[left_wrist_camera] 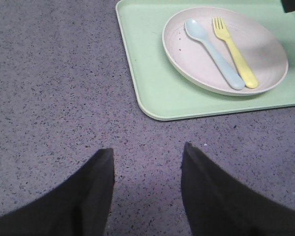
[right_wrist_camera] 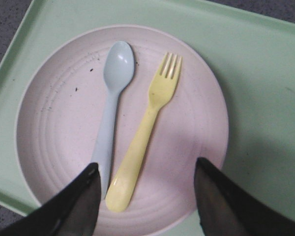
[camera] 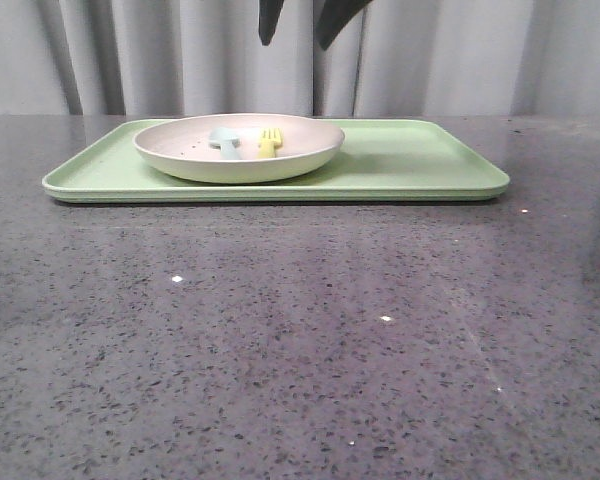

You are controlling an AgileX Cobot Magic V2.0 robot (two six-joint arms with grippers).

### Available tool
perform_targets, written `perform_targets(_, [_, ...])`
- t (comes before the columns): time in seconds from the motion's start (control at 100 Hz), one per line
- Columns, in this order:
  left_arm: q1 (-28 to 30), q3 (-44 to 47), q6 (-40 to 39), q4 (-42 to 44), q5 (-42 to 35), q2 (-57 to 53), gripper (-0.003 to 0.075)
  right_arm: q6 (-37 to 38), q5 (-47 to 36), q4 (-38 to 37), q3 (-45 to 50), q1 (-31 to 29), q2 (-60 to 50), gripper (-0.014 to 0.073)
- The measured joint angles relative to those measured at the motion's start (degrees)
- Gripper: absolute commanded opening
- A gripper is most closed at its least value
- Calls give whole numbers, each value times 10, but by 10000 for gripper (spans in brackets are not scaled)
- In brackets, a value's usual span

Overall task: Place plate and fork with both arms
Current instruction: 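Lower the right gripper over the yellow fork on the plate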

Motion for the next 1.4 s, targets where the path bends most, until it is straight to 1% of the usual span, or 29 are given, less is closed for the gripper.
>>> perform_targets(0.22, [0, 0, 0, -4, 0, 0, 312, 25, 7, 8, -24, 0, 50, 435])
perform_targets(0.72, [0, 0, 0, -4, 0, 0, 312, 32, -3, 26, -28, 0, 95, 435])
perform_targets(1.4, [0, 0, 0, -4, 0, 0, 312, 35, -4, 27, -28, 0, 117, 435])
